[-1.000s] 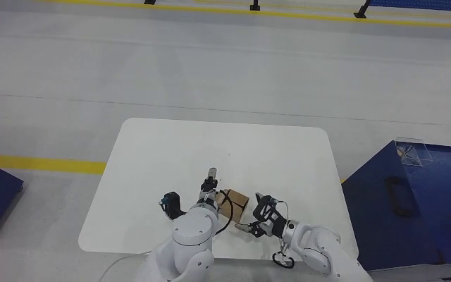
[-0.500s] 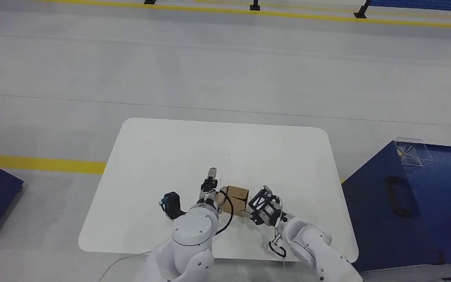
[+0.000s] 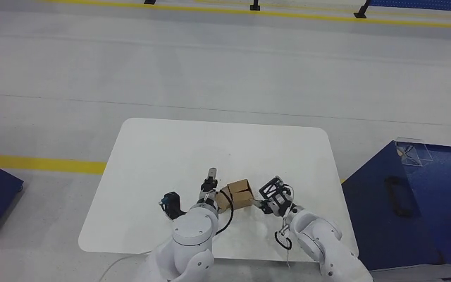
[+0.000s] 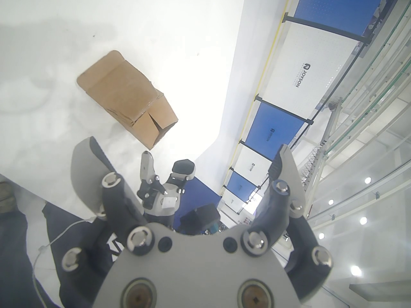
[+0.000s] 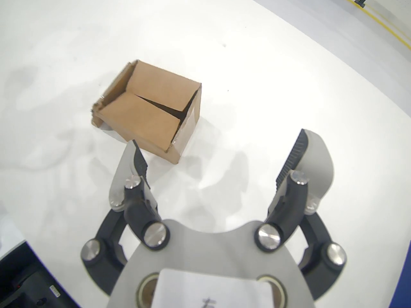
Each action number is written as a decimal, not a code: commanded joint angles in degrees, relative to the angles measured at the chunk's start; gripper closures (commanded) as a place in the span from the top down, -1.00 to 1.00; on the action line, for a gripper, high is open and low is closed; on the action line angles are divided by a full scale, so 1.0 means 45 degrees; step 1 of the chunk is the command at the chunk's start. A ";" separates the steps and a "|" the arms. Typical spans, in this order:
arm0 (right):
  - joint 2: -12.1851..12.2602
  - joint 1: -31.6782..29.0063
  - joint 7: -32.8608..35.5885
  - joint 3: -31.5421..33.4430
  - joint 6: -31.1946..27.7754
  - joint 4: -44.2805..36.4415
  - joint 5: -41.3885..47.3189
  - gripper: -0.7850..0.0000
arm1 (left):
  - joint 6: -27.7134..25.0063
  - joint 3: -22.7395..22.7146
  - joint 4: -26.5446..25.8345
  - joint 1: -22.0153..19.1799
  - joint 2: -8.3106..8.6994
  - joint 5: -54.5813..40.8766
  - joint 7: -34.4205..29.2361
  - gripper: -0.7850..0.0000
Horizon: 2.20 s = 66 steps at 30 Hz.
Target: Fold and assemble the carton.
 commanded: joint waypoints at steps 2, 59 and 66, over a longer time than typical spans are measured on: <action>0.0022 -0.0028 -0.0036 0.0676 0.0499 -0.0587 0.0564 1.00 | -0.0954 0.0141 -0.0353 0.0229 0.0017 0.0607 -0.0994 1.00; -0.1059 0.1876 -0.1596 -0.2336 0.2249 0.2705 -0.1776 1.00 | -1.3099 0.2169 0.9963 -0.0185 -0.2674 0.5874 -0.1294 1.00; -0.1098 0.1794 -0.1548 -0.2260 0.2188 0.2690 -0.1884 1.00 | -1.3934 0.1776 1.0164 0.0010 -0.2791 0.7584 -0.0586 1.00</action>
